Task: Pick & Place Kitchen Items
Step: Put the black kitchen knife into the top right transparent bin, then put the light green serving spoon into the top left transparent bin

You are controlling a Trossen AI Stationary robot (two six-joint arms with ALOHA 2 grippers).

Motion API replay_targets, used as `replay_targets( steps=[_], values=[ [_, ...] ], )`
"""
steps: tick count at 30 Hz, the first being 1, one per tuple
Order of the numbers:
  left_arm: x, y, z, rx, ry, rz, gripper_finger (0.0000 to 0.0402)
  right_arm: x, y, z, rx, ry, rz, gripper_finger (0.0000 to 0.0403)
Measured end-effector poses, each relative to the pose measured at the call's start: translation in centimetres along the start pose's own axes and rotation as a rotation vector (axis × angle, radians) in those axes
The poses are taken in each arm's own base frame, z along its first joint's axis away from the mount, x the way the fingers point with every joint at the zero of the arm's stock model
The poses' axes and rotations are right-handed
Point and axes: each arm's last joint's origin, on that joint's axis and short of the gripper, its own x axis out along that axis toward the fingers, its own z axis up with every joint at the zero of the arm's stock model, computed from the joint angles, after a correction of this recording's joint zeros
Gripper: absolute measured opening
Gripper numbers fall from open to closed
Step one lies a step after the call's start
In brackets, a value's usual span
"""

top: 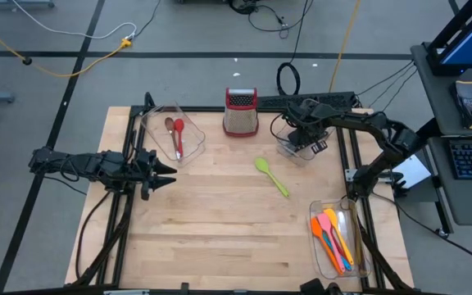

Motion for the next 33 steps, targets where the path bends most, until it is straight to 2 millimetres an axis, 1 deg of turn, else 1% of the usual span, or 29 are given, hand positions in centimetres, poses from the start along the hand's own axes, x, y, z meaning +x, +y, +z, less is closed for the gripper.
replay_targets(
  steps=[4,9,15,20,24,27,29,33],
  values=[
    [0.0,0.0,0.0,-0.001,0.000,0.000,0.0177,-0.3,0.0,-0.2,-0.001,0.027,-0.019,0.0119],
    [0.0,0.0,0.0,-0.001,0.000,0.000,0.0177,-1.7,0.2,-0.8,-0.042,0.096,-0.104,0.0119],
    [0.0,0.0,0.0,-0.008,0.000,-0.001,0.0177,-4.5,1.0,-1.5,-0.008,0.068,-0.214,0.0089],
    [0.0,0.0,0.0,-0.030,0.000,-0.002,0.0177,-7.0,2.0,-2.1,0.113,-0.002,-0.307,0.0046],
    [0.0,0.0,0.0,-0.061,0.000,-0.003,0.0177,-8.9,3.0,-2.4,0.256,-0.084,-0.376,0.0008],
    [0.0,0.0,0.0,-0.065,0.000,-0.003,0.0177,-10.2,3.7,-2.4,0.384,-0.175,-0.415,0.0006],
    [0.0,0.0,0.0,-0.065,0.000,-0.003,0.0177,-11.1,4.1,-2.2,0.474,-0.297,-0.407,0.0007],
    [0.0,0.0,0.0,-0.052,-0.001,-0.002,0.0177,-12.8,4.5,-1.5,0.633,-0.605,-0.337,0.0001]
  ],
)
